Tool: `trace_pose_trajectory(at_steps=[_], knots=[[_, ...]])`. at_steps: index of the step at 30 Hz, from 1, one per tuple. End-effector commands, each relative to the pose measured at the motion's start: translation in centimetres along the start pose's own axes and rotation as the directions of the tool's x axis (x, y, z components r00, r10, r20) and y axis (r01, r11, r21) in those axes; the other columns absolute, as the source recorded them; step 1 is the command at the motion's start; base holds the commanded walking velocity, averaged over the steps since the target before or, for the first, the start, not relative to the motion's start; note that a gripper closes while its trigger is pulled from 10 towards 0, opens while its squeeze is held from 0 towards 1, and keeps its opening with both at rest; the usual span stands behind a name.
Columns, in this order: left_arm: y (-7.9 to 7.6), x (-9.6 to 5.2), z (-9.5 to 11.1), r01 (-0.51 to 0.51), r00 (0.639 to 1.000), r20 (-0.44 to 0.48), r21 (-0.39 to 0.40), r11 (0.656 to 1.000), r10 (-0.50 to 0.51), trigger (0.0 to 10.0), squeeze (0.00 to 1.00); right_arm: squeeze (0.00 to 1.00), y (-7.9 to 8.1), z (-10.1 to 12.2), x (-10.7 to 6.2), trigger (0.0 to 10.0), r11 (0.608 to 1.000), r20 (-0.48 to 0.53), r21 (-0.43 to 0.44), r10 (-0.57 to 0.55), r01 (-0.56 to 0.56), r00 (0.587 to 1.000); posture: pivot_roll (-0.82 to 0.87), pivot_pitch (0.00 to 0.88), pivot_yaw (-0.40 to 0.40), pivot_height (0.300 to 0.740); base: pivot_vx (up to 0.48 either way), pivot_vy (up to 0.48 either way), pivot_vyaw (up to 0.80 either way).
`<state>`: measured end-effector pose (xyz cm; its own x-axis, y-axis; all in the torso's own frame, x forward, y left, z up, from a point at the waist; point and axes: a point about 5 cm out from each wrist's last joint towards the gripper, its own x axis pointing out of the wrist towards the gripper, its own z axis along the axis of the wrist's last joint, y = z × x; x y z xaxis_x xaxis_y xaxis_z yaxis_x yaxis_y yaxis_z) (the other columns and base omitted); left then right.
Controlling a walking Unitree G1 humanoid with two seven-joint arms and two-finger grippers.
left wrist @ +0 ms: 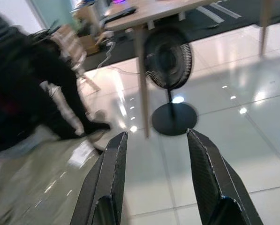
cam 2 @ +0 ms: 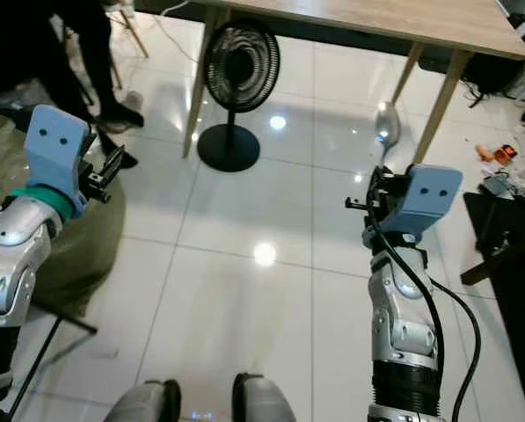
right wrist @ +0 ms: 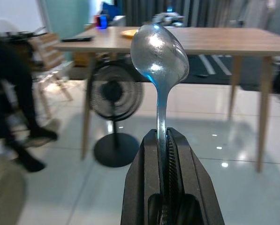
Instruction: Setting the table
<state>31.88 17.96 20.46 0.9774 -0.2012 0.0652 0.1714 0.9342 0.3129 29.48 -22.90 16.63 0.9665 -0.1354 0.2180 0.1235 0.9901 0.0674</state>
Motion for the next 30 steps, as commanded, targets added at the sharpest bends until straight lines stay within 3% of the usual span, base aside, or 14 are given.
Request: trace_pose_trajectory(at_steps=[1, 30], knots=[[-0.27, -0.06, -0.47, 0.011, 1.000, -0.017, -0.008, 1.000, -0.011, 10.0, 0.00, 0.00, -0.45, -0.11, -0.19, 10.0, 1.000, -0.003, -0.012, -0.013, 0.013, 1.000, 0.05, 0.024, 0.022, 0.740, -0.337, 0.000, 0.00], [-0.35, 0.02, -0.45, 0.014, 1.000, -0.015, -0.008, 1.000, -0.014, 10.0, 0.00, 0.00, -0.47, -0.32, -0.15, 10.0, 1.000, -0.011, -0.014, -0.013, 0.013, 1.000, 0.06, 0.031, 0.022, 0.740, -0.336, 0.000, 0.00]])
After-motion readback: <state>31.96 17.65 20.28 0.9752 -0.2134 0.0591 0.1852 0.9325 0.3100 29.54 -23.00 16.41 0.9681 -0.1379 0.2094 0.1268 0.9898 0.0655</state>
